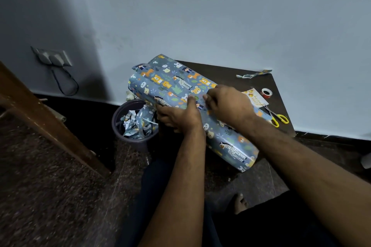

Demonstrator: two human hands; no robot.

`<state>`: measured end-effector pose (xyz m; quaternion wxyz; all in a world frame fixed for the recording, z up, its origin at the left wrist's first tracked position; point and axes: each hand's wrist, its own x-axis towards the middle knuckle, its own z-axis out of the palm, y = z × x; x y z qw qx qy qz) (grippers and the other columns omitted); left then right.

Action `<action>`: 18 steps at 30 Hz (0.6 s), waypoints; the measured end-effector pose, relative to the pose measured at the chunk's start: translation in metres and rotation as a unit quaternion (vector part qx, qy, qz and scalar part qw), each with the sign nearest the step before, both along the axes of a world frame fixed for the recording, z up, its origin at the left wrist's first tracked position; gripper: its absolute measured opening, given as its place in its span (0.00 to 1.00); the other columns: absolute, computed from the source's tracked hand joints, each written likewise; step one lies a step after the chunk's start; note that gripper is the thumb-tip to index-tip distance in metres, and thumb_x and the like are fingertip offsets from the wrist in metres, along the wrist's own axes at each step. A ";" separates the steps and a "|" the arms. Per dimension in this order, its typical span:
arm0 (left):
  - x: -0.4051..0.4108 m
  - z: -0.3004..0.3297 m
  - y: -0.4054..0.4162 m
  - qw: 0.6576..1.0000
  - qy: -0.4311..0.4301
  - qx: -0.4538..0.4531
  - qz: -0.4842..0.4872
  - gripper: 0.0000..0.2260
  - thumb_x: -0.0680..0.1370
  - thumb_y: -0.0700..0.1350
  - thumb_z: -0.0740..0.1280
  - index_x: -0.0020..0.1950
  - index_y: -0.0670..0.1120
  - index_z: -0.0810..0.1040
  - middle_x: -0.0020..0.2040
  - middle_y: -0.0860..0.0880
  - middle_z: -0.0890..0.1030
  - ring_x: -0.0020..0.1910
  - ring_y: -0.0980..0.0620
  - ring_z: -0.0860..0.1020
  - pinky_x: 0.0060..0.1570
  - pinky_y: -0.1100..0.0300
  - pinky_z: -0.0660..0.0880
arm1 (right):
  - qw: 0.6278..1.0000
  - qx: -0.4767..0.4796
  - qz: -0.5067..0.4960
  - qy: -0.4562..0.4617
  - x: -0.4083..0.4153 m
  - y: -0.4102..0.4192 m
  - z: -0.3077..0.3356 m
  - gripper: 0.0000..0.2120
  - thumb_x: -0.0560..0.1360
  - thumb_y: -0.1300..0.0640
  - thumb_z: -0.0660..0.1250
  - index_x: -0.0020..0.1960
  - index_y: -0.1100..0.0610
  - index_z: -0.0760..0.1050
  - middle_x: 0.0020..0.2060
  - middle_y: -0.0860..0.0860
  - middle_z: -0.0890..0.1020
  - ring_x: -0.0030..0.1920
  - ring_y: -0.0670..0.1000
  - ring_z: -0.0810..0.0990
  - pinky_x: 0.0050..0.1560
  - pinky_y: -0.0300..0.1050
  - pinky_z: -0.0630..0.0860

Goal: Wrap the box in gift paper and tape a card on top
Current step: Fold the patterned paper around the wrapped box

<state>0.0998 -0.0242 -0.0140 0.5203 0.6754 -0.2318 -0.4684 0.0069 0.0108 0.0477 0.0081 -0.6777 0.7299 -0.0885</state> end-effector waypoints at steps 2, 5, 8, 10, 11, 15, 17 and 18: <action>0.002 0.000 -0.003 1.000 -0.007 0.016 -0.007 0.48 0.69 0.50 0.80 0.81 0.47 0.55 0.79 0.42 0.58 0.77 0.40 0.59 0.70 0.41 0.62 | 0.998 -0.005 -0.022 -0.059 -0.015 -0.020 -0.006 0.11 0.81 0.49 0.64 0.58 0.53 0.78 0.54 0.56 0.76 0.57 0.61 0.77 0.52 0.53 0.76; 0.006 -0.001 -0.007 1.000 -0.003 0.025 -0.001 0.46 0.66 0.50 0.82 0.77 0.49 0.59 0.75 0.41 0.63 0.73 0.36 0.64 0.66 0.40 0.68 | 0.991 0.066 -0.079 -0.088 -0.032 -0.043 -0.012 0.22 0.80 0.39 0.63 0.68 0.51 0.73 0.61 0.59 0.76 0.64 0.62 0.74 0.63 0.56 0.73; 0.011 -0.004 -0.004 0.999 0.040 0.024 0.007 0.45 0.63 0.48 0.83 0.73 0.52 0.61 0.71 0.42 0.65 0.66 0.35 0.71 0.62 0.38 0.74 | 0.974 0.132 -0.095 -0.156 -0.041 -0.050 -0.018 0.22 0.79 0.33 0.58 0.55 0.51 0.73 0.48 0.55 0.82 0.54 0.59 0.81 0.51 0.48 0.74; 0.012 -0.003 0.001 0.999 0.037 0.007 -0.009 0.47 0.63 0.49 0.82 0.75 0.55 0.58 0.71 0.41 0.64 0.65 0.34 0.73 0.62 0.37 0.74 | 0.973 0.135 -0.080 -0.171 -0.043 -0.047 -0.017 0.19 0.80 0.33 0.59 0.49 0.49 0.70 0.42 0.52 0.82 0.49 0.57 0.81 0.47 0.46 0.73; 0.013 -0.001 0.005 0.999 0.016 -0.014 -0.024 0.48 0.63 0.51 0.80 0.76 0.58 0.55 0.71 0.40 0.65 0.64 0.34 0.73 0.63 0.36 0.73 | 0.973 0.132 -0.073 -0.175 -0.042 -0.042 -0.014 0.19 0.80 0.34 0.59 0.46 0.49 0.69 0.39 0.50 0.81 0.47 0.56 0.81 0.45 0.46 0.72; 0.018 0.006 0.020 0.988 0.019 -0.151 -0.031 0.48 0.60 0.54 0.77 0.75 0.65 0.56 0.68 0.47 0.74 0.64 0.43 0.78 0.63 0.37 0.75 | 0.967 0.083 -0.061 -0.232 -0.044 -0.015 -0.008 0.17 0.79 0.36 0.62 0.49 0.50 0.75 0.40 0.47 0.79 0.47 0.54 0.79 0.45 0.46 0.71; 0.019 0.015 0.034 0.976 0.106 -0.183 -0.048 0.50 0.63 0.47 0.81 0.78 0.62 0.57 0.71 0.49 0.74 0.66 0.46 0.78 0.63 0.39 0.77 | 0.951 0.021 -0.059 -0.302 -0.048 0.005 -0.001 0.21 0.78 0.36 0.66 0.63 0.49 0.76 0.51 0.48 0.83 0.53 0.52 0.82 0.54 0.48 0.77; 0.019 0.020 0.041 0.970 0.149 -0.182 -0.066 0.51 0.65 0.43 0.82 0.79 0.60 0.55 0.73 0.48 0.73 0.67 0.46 0.78 0.64 0.39 0.77 | 0.943 -0.010 -0.058 -0.328 -0.049 0.014 0.003 0.22 0.77 0.37 0.67 0.66 0.48 0.75 0.54 0.48 0.84 0.54 0.52 0.82 0.56 0.50 0.78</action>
